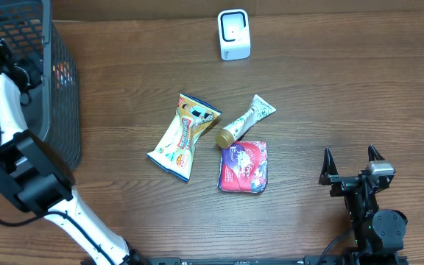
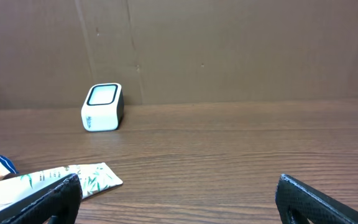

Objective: Scan the item barcode
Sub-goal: 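Grasp the small orange box with the left gripper and lift it out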

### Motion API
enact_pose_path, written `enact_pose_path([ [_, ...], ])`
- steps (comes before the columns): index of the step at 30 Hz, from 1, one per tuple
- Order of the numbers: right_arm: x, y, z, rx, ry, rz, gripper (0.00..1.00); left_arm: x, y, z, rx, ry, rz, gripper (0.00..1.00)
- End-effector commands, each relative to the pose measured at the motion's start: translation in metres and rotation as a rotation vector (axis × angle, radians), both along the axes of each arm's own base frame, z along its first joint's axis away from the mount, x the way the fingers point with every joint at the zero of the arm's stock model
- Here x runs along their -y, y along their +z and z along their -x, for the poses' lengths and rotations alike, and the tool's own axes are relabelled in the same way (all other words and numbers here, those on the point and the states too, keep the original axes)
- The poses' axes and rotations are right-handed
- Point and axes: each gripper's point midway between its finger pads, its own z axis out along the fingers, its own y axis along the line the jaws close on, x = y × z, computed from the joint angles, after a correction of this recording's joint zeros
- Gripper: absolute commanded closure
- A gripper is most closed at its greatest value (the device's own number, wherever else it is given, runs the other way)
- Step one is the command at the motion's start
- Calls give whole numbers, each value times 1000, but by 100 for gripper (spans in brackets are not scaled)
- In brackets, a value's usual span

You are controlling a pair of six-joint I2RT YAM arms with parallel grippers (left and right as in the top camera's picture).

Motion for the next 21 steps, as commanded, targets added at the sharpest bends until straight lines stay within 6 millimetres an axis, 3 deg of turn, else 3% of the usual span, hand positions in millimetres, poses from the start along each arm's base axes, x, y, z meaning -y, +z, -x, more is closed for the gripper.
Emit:
enact_pose_path([
  [1, 2, -2, 0, 3, -9, 5, 0, 12, -7, -15, 3, -56, -1, 0],
  [5, 2, -2, 0, 3, -9, 5, 0, 18, -22, -22, -12, -70, 0, 1],
  [8, 2, -2, 0, 2, -9, 5, 0, 16, -27, -22, -27, -59, -14, 9],
  [21, 2, -2, 0, 3, -9, 5, 0, 11, -44, -21, -55, -51, -27, 6],
])
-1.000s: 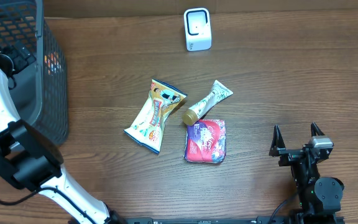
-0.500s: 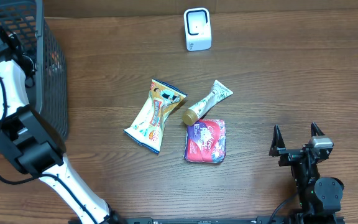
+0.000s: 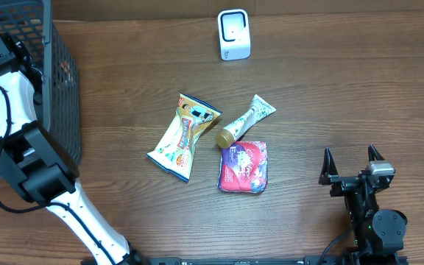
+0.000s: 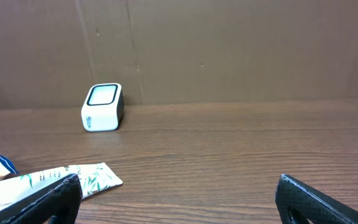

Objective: Scan the item barcode
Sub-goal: 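Grasp the small orange box with the left gripper and lift it out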

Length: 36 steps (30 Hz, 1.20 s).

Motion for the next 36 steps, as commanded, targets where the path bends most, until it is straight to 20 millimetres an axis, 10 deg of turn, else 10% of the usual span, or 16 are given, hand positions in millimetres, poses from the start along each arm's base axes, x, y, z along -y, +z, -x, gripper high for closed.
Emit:
enact_pose_path([
  [1, 2, -2, 0, 4, -8, 4, 0, 0, -10, -7, -8, -20, -14, 5],
  [11, 2, -2, 0, 3, -8, 4, 0, 1, -39, -8, -39, -25, 11, 7],
  [15, 2, -2, 0, 4, -8, 4, 0, 2, -48, -6, -57, -25, 22, 29],
  [21, 2, -2, 0, 3, -8, 4, 0, 2, -47, -5, -58, -24, 21, 93],
  [27, 2, -2, 0, 3, -8, 4, 0, 3, -47, -2, -71, -23, 29, 96],
  [36, 2, -2, 0, 3, -8, 4, 0, -13, 40, 11, -32, 16, -12, 96],
])
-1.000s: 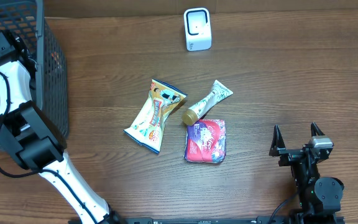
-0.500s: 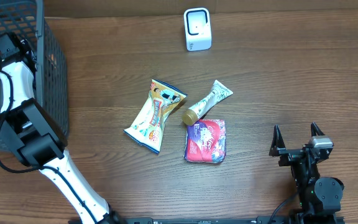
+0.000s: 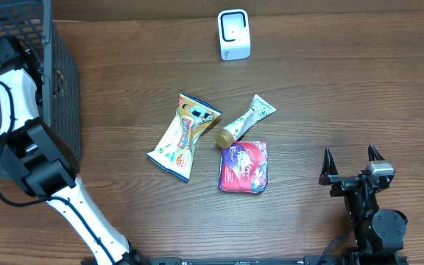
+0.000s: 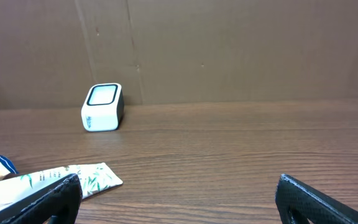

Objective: Scan the item barcode
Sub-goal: 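Grasp the small orange box with the left gripper and lift it out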

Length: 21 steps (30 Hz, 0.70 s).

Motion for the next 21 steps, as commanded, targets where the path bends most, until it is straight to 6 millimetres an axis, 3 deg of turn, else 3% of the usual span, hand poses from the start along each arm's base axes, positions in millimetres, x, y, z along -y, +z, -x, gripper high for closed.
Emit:
enact_pose_path([
  [1, 2, -2, 0, 3, -9, 5, 0, -23, 81, 0, 102, 27, -80, 96],
  [6, 2, -2, 0, 3, -9, 5, 0, -24, 169, 21, 194, 43, -108, 96],
  [9, 2, -2, 0, 3, -9, 5, 0, -5, 219, 35, 272, 10, -82, 96],
  [16, 2, -2, 0, 3, -9, 5, 0, 104, 316, 65, 517, -256, 204, 96],
  [18, 2, -2, 0, 3, -9, 5, 0, 132, 328, 75, 539, -314, 286, 96],
  [19, 2, -2, 0, 3, -9, 5, 0, 158, 335, 85, 538, -361, 370, 96],
  [21, 2, -2, 0, 3, -9, 5, 0, 181, 333, 92, 510, -405, 441, 96],
])
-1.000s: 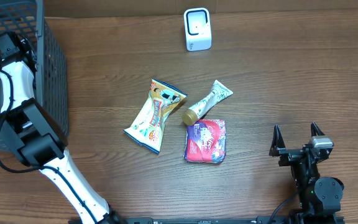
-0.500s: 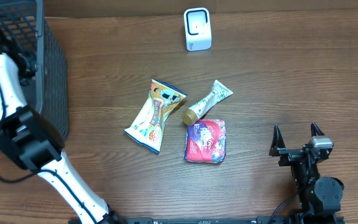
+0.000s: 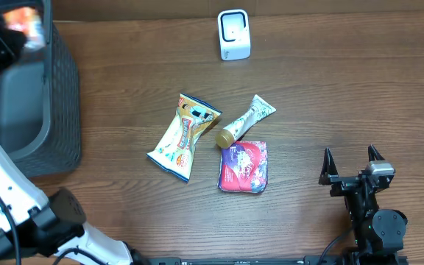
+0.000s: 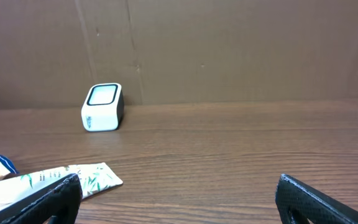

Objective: Scan the item barcode
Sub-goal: 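Grasp the small orange box with the left gripper and lift it out, then carry the orange box right and set it beside the red-purple bag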

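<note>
The white barcode scanner [image 3: 234, 34] [image 4: 102, 107] stands at the table's far edge. My left arm reaches high over the black mesh basket [image 3: 63, 110] at the top left. A blurred orange packet [image 3: 22, 18] hangs at its gripper [image 3: 6, 33], which seems shut on it; the jaws themselves are not clear. My right gripper [image 3: 350, 163] [image 4: 178, 202] rests open and holds nothing, low at the near right, facing the scanner.
A yellow snack bag [image 3: 182, 136], a white tube with a gold cap [image 3: 245, 121] [image 4: 86, 178] and a purple-red packet [image 3: 244, 167] lie together mid-table. A brown cardboard wall [image 4: 229, 50] stands behind the table's far edge.
My left arm was down inside the basket; now it stands raised above it, with an orange packet at its gripper. The right arm and the things on the table have not moved.
My left arm was over the basket's near left part, then reached deeper towards its far corner and stayed there. Now it is lifted high with an orange packet at its end. The right gripper stayed open at the near right throughout.
</note>
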### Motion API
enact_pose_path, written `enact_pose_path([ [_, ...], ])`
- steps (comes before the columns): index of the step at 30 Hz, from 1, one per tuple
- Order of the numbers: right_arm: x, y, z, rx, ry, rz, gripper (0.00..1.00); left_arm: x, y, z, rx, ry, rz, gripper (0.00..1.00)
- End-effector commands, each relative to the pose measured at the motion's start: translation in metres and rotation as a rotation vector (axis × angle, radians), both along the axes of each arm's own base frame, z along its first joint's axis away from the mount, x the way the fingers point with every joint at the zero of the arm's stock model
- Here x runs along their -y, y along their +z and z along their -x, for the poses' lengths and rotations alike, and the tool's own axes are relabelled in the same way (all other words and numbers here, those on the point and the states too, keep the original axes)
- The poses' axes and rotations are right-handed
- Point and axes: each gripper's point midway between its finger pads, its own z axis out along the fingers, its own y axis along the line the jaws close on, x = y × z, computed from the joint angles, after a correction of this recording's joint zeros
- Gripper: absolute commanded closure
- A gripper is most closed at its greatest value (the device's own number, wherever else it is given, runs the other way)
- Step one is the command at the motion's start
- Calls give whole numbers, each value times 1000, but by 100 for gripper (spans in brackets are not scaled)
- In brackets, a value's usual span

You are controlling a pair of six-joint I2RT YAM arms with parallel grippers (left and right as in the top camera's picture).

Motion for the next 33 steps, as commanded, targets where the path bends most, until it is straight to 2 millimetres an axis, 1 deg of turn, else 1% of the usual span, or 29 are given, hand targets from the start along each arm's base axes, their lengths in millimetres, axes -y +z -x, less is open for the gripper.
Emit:
enact_pose_path([
  [1, 2, -2, 0, 3, -9, 4, 0, 67, 6, 6, 15, -232, 192, 96],
  [3, 2, -2, 0, 3, -9, 4, 0, 90, -2, 12, -24, -308, 210, 96],
  [7, 2, -2, 0, 4, -9, 4, 0, 137, -21, 27, -85, -531, 112, 96],
  [10, 2, -2, 0, 3, -9, 4, 0, 163, -41, 30, -171, -604, -7, 96],
  [13, 2, -2, 0, 4, -9, 4, 0, 186, -64, 33, -277, -653, -173, 96],
  [15, 2, -2, 0, 3, -9, 4, 0, 206, -78, 34, -325, -706, -278, 96],
  [18, 2, -2, 0, 3, -9, 4, 0, 255, -94, 38, -308, -884, -374, 96],
  [22, 2, -2, 0, 3, -9, 4, 0, 311, -119, 46, -295, -1039, -397, 96],
  [23, 2, -2, 0, 5, -11, 5, 0, 325, -128, 50, -296, -1080, -401, 96],
  [26, 5, 5, -1, 30, -28, -5, 0, 360, -153, 64, -294, -1189, -423, 96],
  [28, 4, 5, -1, 29, -24, -17, 0, 384, -171, 74, -283, -1262, -440, 96],
  [30, 4, 5, 0, 29, -24, -18, 0, 409, -189, 83, -257, -1326, -455, 96],
  [33, 4, 13, 1, 41, -24, -69, 0, 443, -210, 94, -195, -1397, -471, 96],
])
